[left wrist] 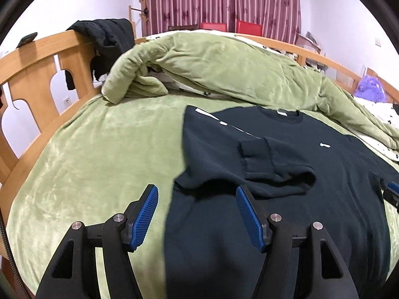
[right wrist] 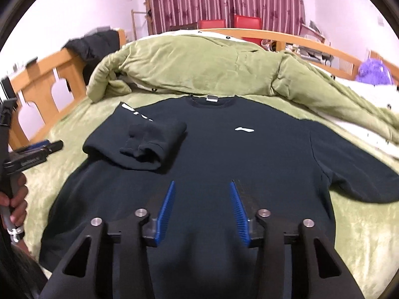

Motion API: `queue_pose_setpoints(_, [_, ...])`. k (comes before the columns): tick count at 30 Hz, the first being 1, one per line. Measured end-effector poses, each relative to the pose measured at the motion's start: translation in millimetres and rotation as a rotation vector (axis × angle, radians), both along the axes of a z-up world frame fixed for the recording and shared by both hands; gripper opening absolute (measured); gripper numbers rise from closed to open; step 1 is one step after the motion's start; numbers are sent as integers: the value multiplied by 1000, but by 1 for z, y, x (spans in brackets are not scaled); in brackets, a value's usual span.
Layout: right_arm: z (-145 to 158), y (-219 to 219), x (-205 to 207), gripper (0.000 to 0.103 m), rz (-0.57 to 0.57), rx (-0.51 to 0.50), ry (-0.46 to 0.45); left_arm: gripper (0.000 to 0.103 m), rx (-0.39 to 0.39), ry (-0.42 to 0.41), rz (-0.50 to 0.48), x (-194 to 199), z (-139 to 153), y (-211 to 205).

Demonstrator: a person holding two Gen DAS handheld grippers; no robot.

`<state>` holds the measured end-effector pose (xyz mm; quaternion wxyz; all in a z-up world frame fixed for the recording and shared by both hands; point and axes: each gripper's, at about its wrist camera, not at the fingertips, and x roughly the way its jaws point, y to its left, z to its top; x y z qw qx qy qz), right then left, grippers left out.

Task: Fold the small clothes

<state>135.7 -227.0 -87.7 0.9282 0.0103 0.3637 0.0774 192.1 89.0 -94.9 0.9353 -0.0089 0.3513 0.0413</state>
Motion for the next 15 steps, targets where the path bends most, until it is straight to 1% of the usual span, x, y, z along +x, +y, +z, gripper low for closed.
queue_pose_setpoints(1, [3, 8, 4, 39, 5, -1, -6, 63, -10, -7, 8, 1, 0, 8])
queue_pose_setpoints(3, [8, 19, 13, 25, 10, 13, -14, 63, -58, -16, 29, 3, -2, 23])
queue_pose_setpoints(5, [10, 32, 26, 24, 22, 0, -16, 63, -97, -16, 35, 5, -4, 36])
queue_pose_setpoints(7, [9, 50, 40, 24, 49, -27, -24, 63, -105, -24, 54, 5, -8, 49])
queue_pose_setpoints(8, [6, 59, 48, 26, 63, -33, -25, 63, -100, -28, 65, 5, -10, 55])
queue_pose_setpoints(10, [-1, 75, 63, 32, 98, -34, -16, 63, -91, -33, 88, 4, -16, 68])
queue_pose_setpoints(12, [-13, 91, 78, 47, 130, -37, -7, 65, -111, -27, 108, 3, -23, 82])
queue_pose_setpoints(14, [-27, 106, 93, 51, 160, -50, 6, 66, -131, -11, 119, 4, -28, 91])
queue_pose_setpoints(15, [-33, 114, 99, 51, 173, -59, 13, 66, -144, -5, 123, 5, -31, 96])
